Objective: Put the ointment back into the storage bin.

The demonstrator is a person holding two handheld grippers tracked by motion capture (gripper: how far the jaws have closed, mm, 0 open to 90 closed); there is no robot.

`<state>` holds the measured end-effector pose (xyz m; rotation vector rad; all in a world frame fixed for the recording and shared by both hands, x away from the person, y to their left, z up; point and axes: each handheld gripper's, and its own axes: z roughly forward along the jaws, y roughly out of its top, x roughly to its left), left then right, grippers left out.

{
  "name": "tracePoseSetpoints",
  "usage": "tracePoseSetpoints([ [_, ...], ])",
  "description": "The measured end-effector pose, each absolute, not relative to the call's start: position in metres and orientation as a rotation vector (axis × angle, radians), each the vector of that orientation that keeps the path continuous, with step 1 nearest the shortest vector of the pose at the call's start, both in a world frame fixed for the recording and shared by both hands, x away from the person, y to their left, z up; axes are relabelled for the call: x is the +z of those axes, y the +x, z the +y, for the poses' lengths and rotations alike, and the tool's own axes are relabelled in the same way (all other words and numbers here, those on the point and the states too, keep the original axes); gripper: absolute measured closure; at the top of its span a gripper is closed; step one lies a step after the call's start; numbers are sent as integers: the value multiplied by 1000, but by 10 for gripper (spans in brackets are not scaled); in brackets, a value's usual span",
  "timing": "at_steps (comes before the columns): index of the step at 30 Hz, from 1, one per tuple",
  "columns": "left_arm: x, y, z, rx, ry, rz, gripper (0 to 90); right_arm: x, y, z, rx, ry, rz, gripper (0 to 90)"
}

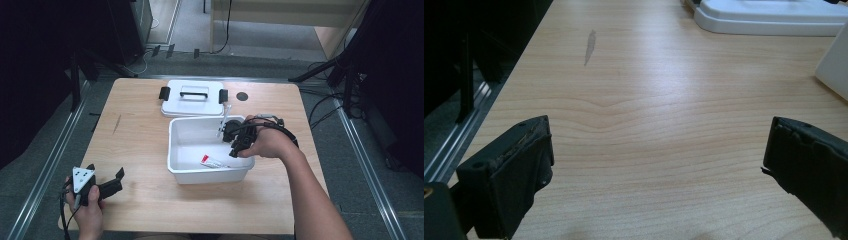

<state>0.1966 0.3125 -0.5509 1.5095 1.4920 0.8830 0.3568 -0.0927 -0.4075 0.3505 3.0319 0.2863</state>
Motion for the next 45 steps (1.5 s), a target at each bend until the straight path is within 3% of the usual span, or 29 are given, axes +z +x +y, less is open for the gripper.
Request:
tracePoseSetpoints([
  [15, -551, 197, 312, 887, 1513, 1493, 1, -368, 348, -146, 431, 535, 2976, 622],
  [30, -551, 197, 312, 890, 1514, 1492, 1, -392, 345, -191, 424, 719, 2941, 541],
  [37, -551, 197, 312, 891, 1514, 1492, 1, -411, 345, -211, 438, 893, 2839, 423],
  [42, -551, 197, 312, 891, 1517, 1492, 1, -427, 343, -220, 475, 1043, 2724, 210],
  [45, -551, 197, 312, 893, 1516, 1492, 1, -437, 340, -225, 499, 1102, 2627, 135],
])
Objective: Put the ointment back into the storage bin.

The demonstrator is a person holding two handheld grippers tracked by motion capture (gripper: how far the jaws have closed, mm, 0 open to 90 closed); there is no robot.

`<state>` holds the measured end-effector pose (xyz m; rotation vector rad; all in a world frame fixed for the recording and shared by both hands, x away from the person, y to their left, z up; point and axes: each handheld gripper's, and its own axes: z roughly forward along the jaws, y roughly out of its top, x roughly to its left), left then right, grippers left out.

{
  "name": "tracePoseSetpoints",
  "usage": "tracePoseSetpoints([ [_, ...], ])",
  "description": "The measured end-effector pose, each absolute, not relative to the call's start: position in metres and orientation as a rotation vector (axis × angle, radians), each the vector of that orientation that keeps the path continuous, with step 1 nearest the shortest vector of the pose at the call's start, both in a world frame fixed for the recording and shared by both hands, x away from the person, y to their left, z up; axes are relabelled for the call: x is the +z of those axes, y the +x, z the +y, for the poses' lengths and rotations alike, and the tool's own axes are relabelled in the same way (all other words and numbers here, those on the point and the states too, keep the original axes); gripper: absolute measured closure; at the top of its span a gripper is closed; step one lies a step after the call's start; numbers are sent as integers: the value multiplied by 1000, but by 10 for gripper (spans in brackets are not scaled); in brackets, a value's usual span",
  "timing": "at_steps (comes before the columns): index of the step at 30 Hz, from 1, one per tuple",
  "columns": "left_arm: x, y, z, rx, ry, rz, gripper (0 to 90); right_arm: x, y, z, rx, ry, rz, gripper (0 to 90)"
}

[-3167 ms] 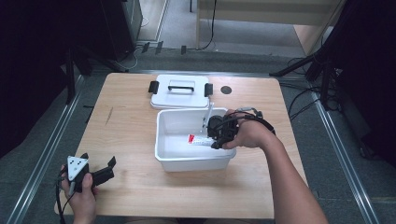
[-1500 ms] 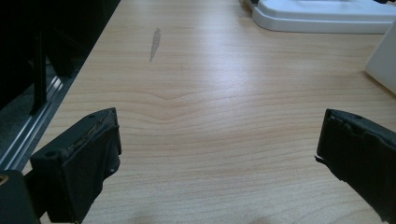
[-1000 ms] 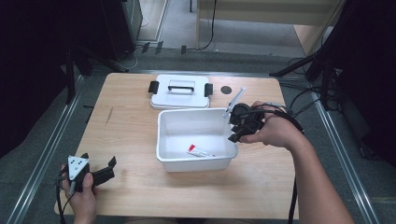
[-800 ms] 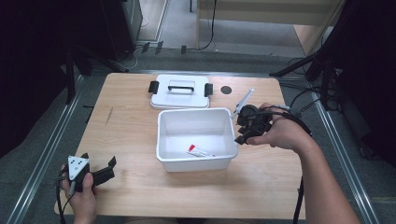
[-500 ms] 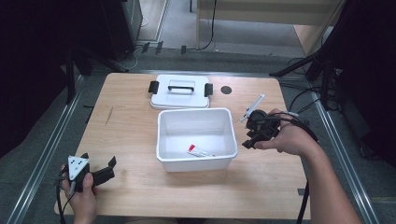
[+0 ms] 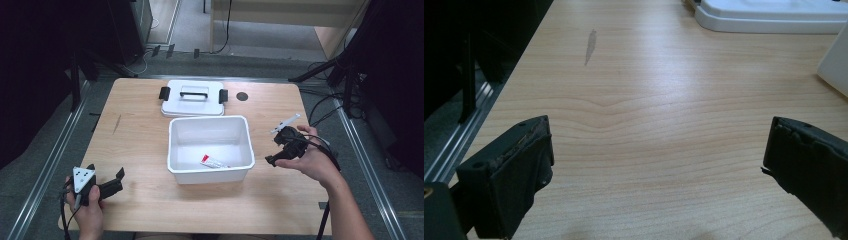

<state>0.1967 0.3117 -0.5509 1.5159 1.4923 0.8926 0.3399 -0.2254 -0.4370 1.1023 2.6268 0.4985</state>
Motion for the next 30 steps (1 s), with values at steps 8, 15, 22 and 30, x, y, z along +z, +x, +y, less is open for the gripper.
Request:
tracePoseSetpoints([
  [8, -551, 197, 311, 894, 1520, 1492, 1, -463, 330, -250, 696, 1338, 2340, 5],
  [15, -551, 197, 311, 893, 1523, 1494, 1, -480, 315, -270, 849, 1445, 2097, 0],
  [22, -551, 197, 311, 895, 1520, 1491, 1, -497, 293, -287, 956, 1463, 1945, 0],
  [30, -551, 197, 311, 897, 1521, 1491, 1, -518, 272, -306, 1019, 1507, 1866, 8],
])
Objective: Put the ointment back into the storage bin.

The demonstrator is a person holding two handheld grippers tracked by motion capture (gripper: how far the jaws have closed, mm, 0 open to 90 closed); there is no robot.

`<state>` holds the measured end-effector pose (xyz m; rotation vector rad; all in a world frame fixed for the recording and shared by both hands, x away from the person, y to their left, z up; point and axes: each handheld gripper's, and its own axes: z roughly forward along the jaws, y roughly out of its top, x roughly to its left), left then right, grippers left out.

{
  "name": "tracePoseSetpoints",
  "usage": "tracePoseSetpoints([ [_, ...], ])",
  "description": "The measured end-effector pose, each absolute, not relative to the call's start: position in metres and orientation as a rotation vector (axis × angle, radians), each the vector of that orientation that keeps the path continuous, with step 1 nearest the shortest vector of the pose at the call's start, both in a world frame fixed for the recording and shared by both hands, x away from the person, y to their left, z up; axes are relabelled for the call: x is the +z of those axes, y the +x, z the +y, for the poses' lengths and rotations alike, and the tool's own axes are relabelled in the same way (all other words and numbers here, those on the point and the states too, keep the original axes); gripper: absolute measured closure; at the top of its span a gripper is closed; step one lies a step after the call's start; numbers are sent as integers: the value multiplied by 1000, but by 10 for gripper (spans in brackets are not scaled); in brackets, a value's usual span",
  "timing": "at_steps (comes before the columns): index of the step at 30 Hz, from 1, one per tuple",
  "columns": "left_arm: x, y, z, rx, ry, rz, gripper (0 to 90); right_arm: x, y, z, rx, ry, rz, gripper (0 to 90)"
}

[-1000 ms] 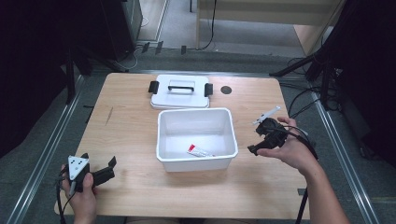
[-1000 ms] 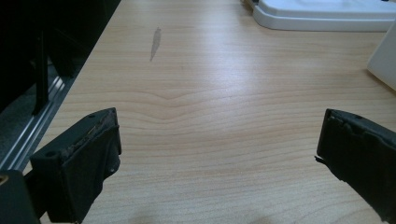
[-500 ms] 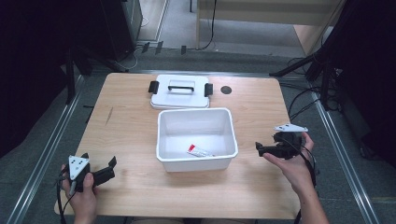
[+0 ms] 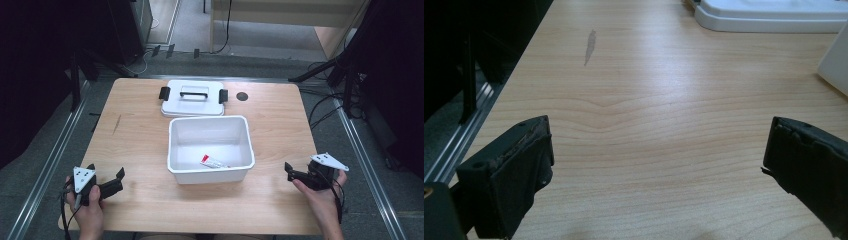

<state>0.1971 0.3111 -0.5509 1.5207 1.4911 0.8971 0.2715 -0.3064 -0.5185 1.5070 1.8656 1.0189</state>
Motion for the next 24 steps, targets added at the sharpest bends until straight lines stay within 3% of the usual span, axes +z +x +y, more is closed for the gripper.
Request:
tracePoseSetpoints([
  [24, -551, 197, 310, 904, 1522, 1498, 1, -544, 220, -356, 1052, 1539, 1774, 62],
])
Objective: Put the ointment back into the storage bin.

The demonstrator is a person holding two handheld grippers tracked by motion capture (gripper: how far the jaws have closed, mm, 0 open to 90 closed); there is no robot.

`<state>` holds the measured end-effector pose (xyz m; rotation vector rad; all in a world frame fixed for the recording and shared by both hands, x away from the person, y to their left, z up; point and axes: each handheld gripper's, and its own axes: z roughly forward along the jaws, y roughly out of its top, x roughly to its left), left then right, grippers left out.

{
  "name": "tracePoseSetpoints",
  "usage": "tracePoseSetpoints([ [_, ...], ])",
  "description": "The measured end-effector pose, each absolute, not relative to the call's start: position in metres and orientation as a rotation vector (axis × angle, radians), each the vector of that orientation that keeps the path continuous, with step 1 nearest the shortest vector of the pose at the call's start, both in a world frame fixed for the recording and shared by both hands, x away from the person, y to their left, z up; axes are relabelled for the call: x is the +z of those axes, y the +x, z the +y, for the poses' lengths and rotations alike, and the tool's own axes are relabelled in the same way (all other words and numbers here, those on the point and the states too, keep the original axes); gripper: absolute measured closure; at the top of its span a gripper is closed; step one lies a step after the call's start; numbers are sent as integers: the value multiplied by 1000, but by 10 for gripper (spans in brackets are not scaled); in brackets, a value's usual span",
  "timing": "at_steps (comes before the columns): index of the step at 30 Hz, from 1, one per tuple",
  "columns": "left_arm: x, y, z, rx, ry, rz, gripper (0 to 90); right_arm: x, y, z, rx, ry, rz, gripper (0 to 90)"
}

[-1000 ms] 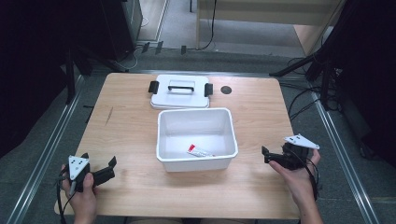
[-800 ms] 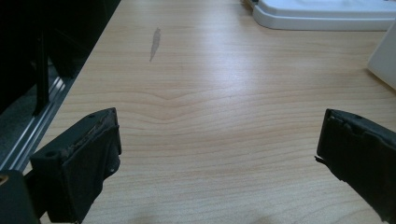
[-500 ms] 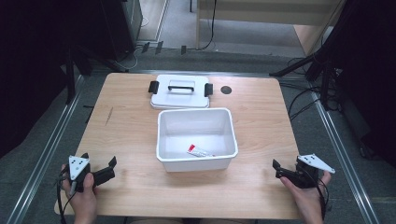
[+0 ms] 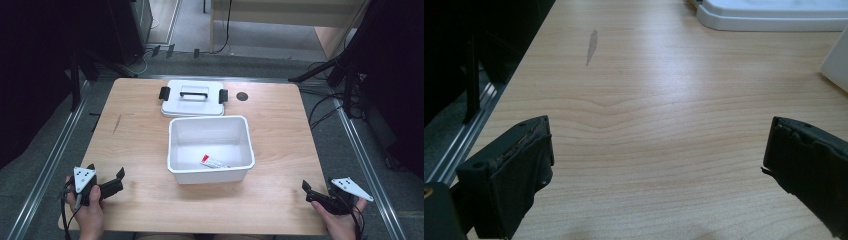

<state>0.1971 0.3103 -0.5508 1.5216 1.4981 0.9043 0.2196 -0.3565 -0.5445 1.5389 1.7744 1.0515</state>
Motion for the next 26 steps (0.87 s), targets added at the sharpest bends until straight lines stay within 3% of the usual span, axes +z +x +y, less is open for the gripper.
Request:
tracePoseSetpoints([
  [26, -551, 198, 310, 901, 1524, 1503, 1, -544, 203, -365, 1100, 1511, 1768, 141],
])
